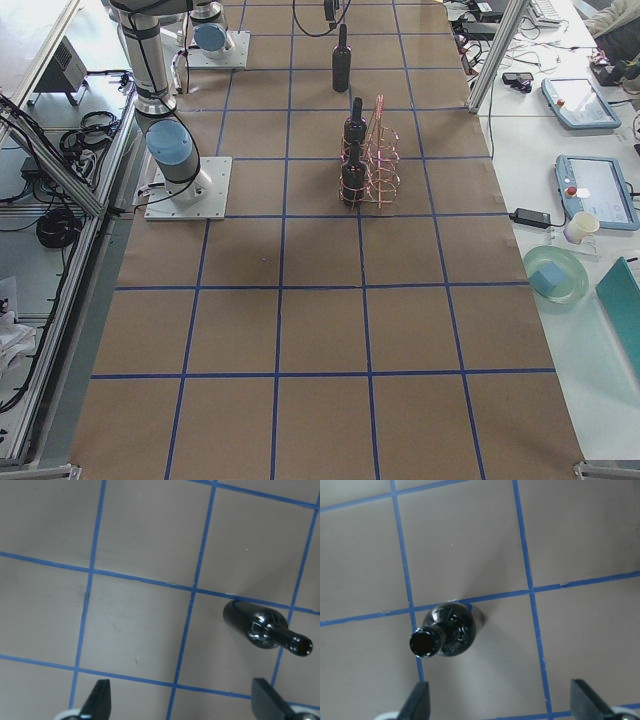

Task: Place wine into wine basket
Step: 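Lower the right gripper around the bottle neck and close it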

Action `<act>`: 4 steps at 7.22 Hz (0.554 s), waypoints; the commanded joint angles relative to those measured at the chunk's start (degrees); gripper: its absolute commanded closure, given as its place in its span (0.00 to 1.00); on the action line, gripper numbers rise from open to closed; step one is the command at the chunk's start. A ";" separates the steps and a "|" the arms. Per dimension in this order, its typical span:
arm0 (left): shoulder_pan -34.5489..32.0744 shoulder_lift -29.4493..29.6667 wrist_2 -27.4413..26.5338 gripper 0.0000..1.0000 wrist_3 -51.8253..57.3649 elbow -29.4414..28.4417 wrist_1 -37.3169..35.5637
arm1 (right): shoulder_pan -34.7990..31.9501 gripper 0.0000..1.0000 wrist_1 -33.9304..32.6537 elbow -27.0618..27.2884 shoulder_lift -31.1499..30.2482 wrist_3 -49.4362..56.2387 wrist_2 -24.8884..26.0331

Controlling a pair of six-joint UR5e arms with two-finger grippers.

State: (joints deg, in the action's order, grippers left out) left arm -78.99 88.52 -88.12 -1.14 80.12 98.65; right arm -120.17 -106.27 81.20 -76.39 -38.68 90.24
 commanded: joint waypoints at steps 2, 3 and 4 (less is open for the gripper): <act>7.17 -0.37 0.06 0.00 3.25 -1.72 -0.03 | -1.55 0.01 -6.05 -2.44 5.71 1.23 0.73; 7.18 -0.46 -0.12 0.00 3.42 -1.63 0.05 | -3.39 0.01 -7.44 -2.62 8.08 1.33 3.95; 7.18 -0.46 -0.12 0.00 3.42 -1.63 0.06 | -3.93 0.01 -8.24 -2.63 9.50 0.98 4.42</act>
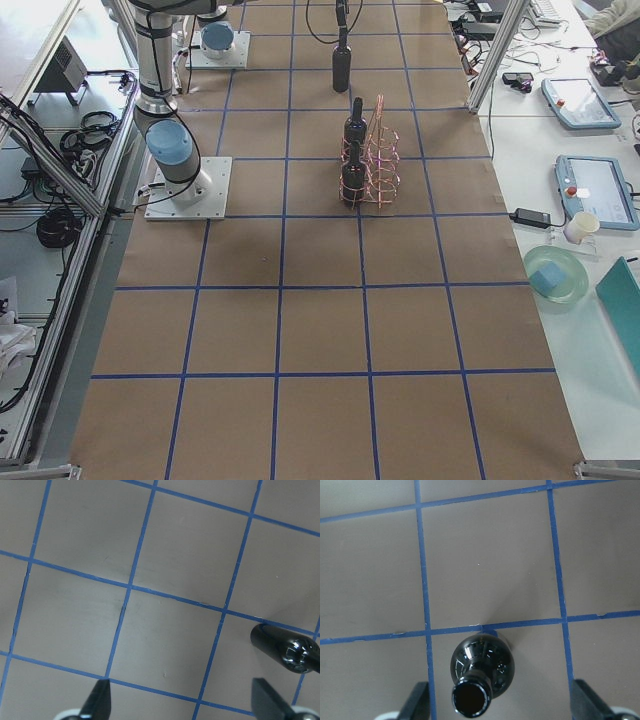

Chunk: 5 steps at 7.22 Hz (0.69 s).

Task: Place wine into wine basket
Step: 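Lower the right gripper around the bottle neck and close it, then lift the bottle off the table with the right gripper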

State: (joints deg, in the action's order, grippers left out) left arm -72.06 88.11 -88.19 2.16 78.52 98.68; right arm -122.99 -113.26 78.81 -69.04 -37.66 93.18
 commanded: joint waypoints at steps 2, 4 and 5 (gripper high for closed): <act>0.17 -0.75 -0.05 0.00 0.12 0.84 0.02 | -1.20 0.01 -1.34 0.11 3.03 -1.70 1.48; 0.17 -0.84 0.04 0.00 0.12 0.93 0.02 | -2.50 0.01 -0.73 0.55 3.13 -1.98 1.65; 0.17 -0.93 0.04 0.00 0.12 0.93 0.02 | -2.78 0.01 -0.82 0.64 3.04 -1.89 1.74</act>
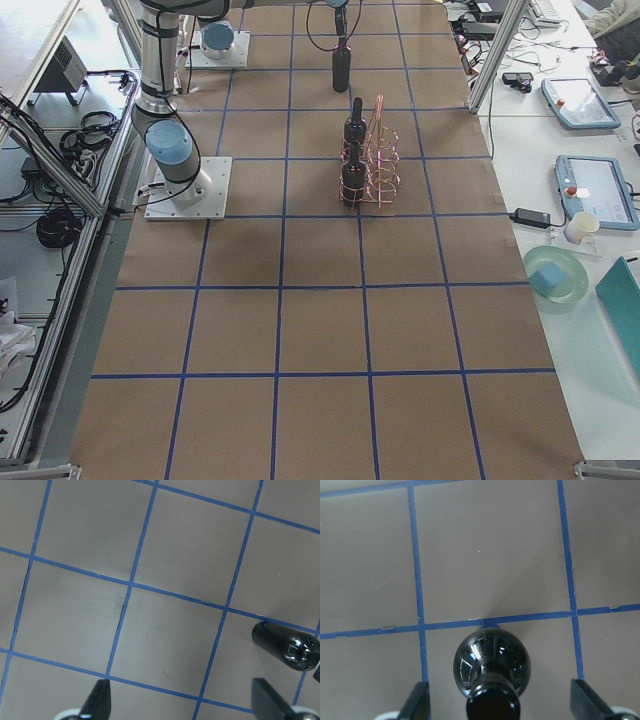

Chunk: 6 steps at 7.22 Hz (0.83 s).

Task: Place wine into wine basket
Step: 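Lift the bottle off the table with the right gripper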

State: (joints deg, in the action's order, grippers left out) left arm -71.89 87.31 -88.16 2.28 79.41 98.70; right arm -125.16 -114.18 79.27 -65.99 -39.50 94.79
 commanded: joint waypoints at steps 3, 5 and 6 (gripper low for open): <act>-0.35 -0.21 -0.08 0.00 -0.09 0.22 0.18 | -0.62 0.49 -0.25 0.27 -0.10 -0.05 0.04; -0.44 -0.39 -0.08 0.00 0.00 0.22 0.26 | -0.62 0.55 -0.25 0.27 -0.10 -0.05 0.04; -0.53 -0.65 0.01 0.00 -0.09 0.22 0.44 | -0.62 0.59 -0.25 0.27 -0.19 -0.05 0.04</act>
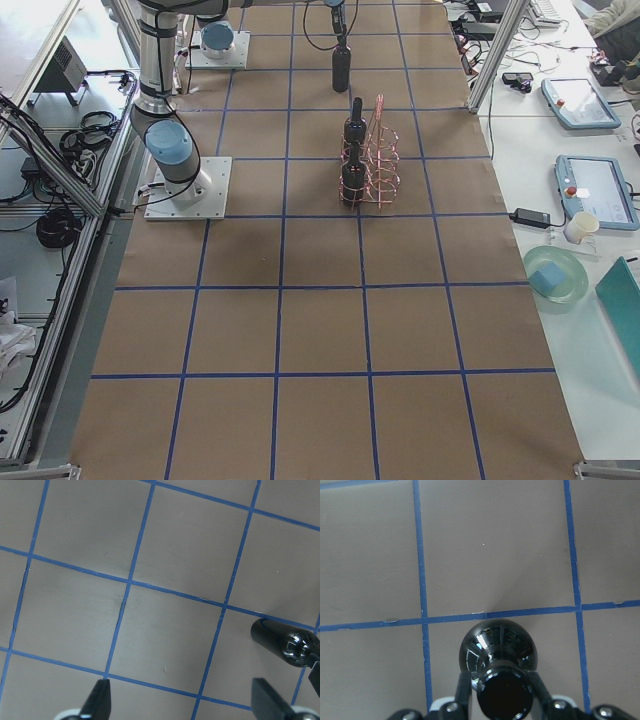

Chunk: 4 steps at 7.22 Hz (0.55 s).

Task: Place wine into wine basket
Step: 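Lift the bottle off the table with the right gripper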

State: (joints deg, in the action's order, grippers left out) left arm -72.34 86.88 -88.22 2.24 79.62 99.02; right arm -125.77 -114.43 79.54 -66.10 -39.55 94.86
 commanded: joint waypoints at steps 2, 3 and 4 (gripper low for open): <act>-0.08 -0.48 -0.02 0.00 -0.04 0.35 0.30 | 0.00 0.57 -0.09 0.00 0.01 0.00 -0.28; -0.08 -0.66 -0.02 0.00 -0.04 0.53 0.30 | 0.00 0.43 -0.18 0.26 0.09 -1.05 -0.72; -0.08 -0.66 -0.02 0.00 -0.04 0.53 0.30 | 0.00 0.40 -0.18 0.35 0.01 -1.41 -0.72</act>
State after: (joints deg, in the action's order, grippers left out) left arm -72.42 86.31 -88.23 2.20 80.07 99.32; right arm -125.77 -114.58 79.74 -66.07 -40.35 94.31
